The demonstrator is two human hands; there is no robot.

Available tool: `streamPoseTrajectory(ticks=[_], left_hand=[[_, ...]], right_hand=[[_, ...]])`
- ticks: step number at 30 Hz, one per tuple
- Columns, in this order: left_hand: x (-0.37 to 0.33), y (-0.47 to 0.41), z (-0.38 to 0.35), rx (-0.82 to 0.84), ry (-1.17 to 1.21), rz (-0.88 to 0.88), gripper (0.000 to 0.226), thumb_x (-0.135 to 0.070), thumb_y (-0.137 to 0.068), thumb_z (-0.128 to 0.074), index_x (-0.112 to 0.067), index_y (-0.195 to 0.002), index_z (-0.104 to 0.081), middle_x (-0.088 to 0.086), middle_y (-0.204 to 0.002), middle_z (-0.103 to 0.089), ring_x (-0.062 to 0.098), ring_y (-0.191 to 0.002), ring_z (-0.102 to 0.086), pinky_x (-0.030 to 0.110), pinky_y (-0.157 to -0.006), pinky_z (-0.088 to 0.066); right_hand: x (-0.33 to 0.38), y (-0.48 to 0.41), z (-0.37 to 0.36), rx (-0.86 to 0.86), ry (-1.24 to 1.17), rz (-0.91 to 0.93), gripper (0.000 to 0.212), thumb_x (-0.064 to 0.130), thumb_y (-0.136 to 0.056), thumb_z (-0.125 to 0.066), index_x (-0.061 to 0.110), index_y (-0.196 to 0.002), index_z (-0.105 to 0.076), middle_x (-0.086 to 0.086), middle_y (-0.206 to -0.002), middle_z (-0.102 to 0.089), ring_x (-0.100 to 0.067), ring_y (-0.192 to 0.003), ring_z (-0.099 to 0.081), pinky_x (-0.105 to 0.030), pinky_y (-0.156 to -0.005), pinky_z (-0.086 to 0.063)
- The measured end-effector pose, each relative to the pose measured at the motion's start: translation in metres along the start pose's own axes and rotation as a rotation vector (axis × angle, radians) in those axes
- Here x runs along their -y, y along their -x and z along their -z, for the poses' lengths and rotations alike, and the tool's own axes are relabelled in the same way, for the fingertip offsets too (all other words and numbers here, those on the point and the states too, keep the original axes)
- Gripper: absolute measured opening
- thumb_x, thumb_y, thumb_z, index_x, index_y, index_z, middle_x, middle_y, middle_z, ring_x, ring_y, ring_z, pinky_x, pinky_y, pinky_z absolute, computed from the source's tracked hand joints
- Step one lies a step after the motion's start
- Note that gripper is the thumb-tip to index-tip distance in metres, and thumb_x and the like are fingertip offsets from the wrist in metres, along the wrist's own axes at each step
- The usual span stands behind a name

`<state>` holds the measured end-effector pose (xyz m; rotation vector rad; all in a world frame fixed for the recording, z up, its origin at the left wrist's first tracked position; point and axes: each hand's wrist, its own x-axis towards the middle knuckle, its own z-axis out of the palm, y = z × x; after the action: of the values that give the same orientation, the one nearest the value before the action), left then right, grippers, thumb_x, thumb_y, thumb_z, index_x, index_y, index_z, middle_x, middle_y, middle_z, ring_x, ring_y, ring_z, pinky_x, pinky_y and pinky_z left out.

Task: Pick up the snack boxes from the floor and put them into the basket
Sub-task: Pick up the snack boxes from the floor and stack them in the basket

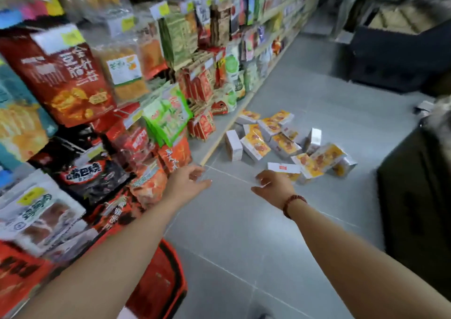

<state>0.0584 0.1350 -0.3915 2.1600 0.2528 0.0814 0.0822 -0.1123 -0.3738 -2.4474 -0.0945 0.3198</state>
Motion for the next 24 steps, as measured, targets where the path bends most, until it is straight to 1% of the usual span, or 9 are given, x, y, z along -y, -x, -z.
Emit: streamPoseTrajectory(ticks=[2, 4, 7, 9, 12, 16, 18, 22, 24], left_hand=[[-0.032, -0.018, -0.048, 0.042, 0.023, -0.007, 0.038, -0.019, -0.067, -0.083, -0.012, -0.101, -0.068, 0.006, -0.095, -0.069, 0.016, -0.083, -0.061, 0.031, -0.083, -0.050], [-0.059, -0.030, -0.096, 0.076, 0.046, 0.005, 0.036, -0.020, -0.067, -0.083, -0.011, -0.100, -0.068, 0.007, -0.096, -0.070, 0.015, -0.081, -0.060, 0.031, -0.082, -0.050], [-0.090, -0.044, -0.165, 0.150, 0.079, 0.026, 0.037, -0.022, -0.069, -0.081, -0.012, -0.102, -0.067, 0.004, -0.100, -0.069, 0.014, -0.085, -0.061, 0.030, -0.084, -0.050], [-0.110, -0.055, -0.197, 0.183, 0.072, 0.018, 0.039, -0.025, -0.069, -0.081, -0.014, -0.104, -0.067, 0.001, -0.099, -0.068, 0.013, -0.087, -0.061, 0.027, -0.084, -0.049], [-0.133, -0.078, -0.226, 0.223, 0.009, -0.032, 0.039, -0.028, -0.069, -0.080, -0.017, -0.104, -0.068, -0.001, -0.100, -0.068, 0.013, -0.089, -0.062, 0.029, -0.085, -0.050], [-0.149, -0.120, -0.247, 0.247, -0.044, -0.078, 0.032, -0.029, -0.070, -0.079, -0.023, -0.099, -0.068, -0.001, -0.103, -0.068, 0.013, -0.091, -0.062, 0.030, -0.084, -0.051], [-0.151, -0.148, -0.256, 0.254, -0.079, -0.077, 0.032, -0.031, -0.072, -0.078, -0.022, -0.101, -0.068, -0.002, -0.105, -0.067, 0.012, -0.092, -0.061, 0.029, -0.084, -0.050], [-0.151, -0.220, -0.279, 0.277, -0.145, -0.063, 0.040, -0.034, -0.074, -0.076, -0.020, -0.109, -0.065, -0.003, -0.110, -0.063, 0.013, -0.099, -0.059, 0.030, -0.087, -0.049], [-0.148, -0.262, -0.291, 0.293, -0.172, -0.057, 0.040, -0.035, -0.074, -0.075, -0.021, -0.110, -0.064, -0.003, -0.112, -0.063, 0.013, -0.100, -0.057, 0.032, -0.087, -0.049]], right_hand=[[-0.043, -0.006, 0.030, -0.062, -0.062, -0.080, 0.032, 0.028, -0.080, -0.071, 0.016, -0.109, -0.061, -0.001, -0.097, -0.061, -0.018, -0.091, -0.059, -0.026, -0.081, -0.046], [-0.080, -0.013, 0.054, -0.088, -0.116, -0.157, 0.031, 0.028, -0.081, -0.070, 0.016, -0.108, -0.060, -0.002, -0.097, -0.060, -0.019, -0.091, -0.058, -0.029, -0.080, -0.047], [-0.123, -0.023, 0.083, -0.116, -0.189, -0.239, 0.030, 0.028, -0.081, -0.069, 0.017, -0.107, -0.060, -0.003, -0.099, -0.060, -0.019, -0.089, -0.058, -0.030, -0.079, -0.048], [-0.142, -0.034, 0.099, -0.127, -0.200, -0.248, 0.031, 0.029, -0.081, -0.069, 0.017, -0.109, -0.060, -0.002, -0.099, -0.059, -0.022, -0.093, -0.060, -0.033, -0.082, -0.050], [-0.164, -0.056, 0.119, -0.135, -0.202, -0.270, 0.033, 0.029, -0.081, -0.068, 0.018, -0.111, -0.059, -0.001, -0.099, -0.057, -0.023, -0.097, -0.059, -0.035, -0.087, -0.050], [-0.183, -0.099, 0.138, -0.136, -0.202, -0.281, 0.033, 0.028, -0.082, -0.067, 0.018, -0.113, -0.058, -0.001, -0.100, -0.058, -0.022, -0.098, -0.059, -0.034, -0.087, -0.050], [-0.194, -0.127, 0.145, -0.131, -0.187, -0.281, 0.034, 0.027, -0.082, -0.067, 0.017, -0.113, -0.059, -0.001, -0.098, -0.058, -0.021, -0.096, -0.059, -0.033, -0.086, -0.050], [-0.214, -0.200, 0.162, -0.113, -0.212, -0.283, 0.032, 0.026, -0.082, -0.068, 0.016, -0.111, -0.059, -0.001, -0.096, -0.061, -0.017, -0.084, -0.058, -0.027, -0.075, -0.048], [-0.221, -0.240, 0.173, -0.114, -0.208, -0.295, 0.031, 0.028, -0.081, -0.067, 0.019, -0.110, -0.059, 0.000, -0.096, -0.062, -0.015, -0.083, -0.059, -0.025, -0.071, -0.046]])
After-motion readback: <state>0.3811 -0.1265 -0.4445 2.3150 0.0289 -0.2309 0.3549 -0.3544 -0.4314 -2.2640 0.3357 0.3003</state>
